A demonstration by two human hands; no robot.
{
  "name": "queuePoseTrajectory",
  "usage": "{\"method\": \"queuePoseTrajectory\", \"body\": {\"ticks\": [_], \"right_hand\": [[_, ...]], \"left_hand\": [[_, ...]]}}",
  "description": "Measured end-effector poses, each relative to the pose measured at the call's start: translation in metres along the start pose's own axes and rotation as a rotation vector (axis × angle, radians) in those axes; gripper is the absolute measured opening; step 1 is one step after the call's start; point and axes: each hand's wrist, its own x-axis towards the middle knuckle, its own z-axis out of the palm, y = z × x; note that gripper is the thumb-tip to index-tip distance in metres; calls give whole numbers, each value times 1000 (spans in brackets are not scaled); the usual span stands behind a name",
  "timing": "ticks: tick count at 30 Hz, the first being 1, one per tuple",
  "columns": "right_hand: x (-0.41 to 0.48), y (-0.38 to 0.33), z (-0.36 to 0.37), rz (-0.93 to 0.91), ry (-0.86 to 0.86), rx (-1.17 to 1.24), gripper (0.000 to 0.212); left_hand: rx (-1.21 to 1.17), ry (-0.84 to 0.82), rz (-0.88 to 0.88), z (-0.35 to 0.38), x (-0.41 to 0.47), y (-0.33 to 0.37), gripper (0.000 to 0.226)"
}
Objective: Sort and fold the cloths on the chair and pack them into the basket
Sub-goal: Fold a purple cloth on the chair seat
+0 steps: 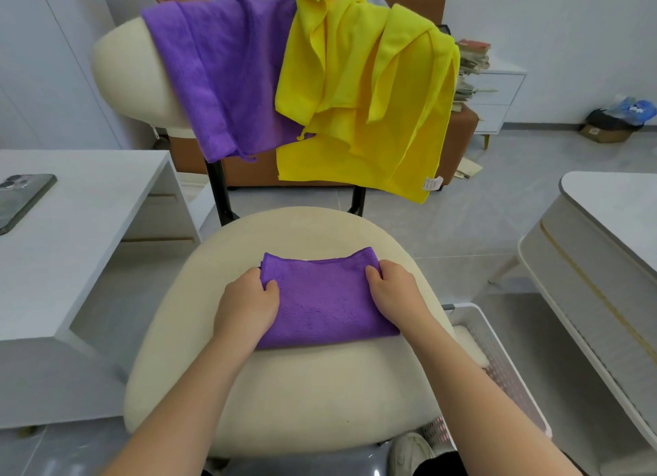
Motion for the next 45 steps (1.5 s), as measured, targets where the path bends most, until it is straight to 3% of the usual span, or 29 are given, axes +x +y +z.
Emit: {"method": "queuePoseTrajectory", "body": {"ticks": [7, 11, 13, 16, 18, 20, 23, 29, 36, 43, 45], "right_hand": [[12, 1, 4, 45, -25, -59, 40], [17, 0, 5, 70, -54, -106, 39], [19, 0, 4, 77, -73, -110, 38], [21, 1, 3, 66, -101, -114, 39], [22, 3, -2, 95, -153, -41, 38], [23, 5, -11, 217, -261, 236, 35], [15, 8, -28, 346, -442, 530, 38], [-3, 21, -49, 231, -610, 273, 42], [-21, 22, -52, -65, -938, 419, 32], [-14, 27, -60, 50, -876, 334, 44], [-14, 28, -65, 52, -848, 238, 35]], "left_hand": [[201, 10, -47, 5, 8, 1, 29], [437, 57, -39, -1, -1, 8, 31], [538, 203, 83, -3, -4, 11, 28], [537, 353, 453, 8, -3, 16, 28], [519, 179, 572, 23, -9, 21, 39], [558, -68, 511, 33, -16, 22, 57], [577, -230, 446, 35, -12, 16, 61], [554, -294, 512, 28, -4, 11, 61], [531, -342, 591, 22, 6, 6, 95], [552, -346, 612, 23, 8, 2, 114], [551, -340, 616, 23, 8, 2, 116]]}}
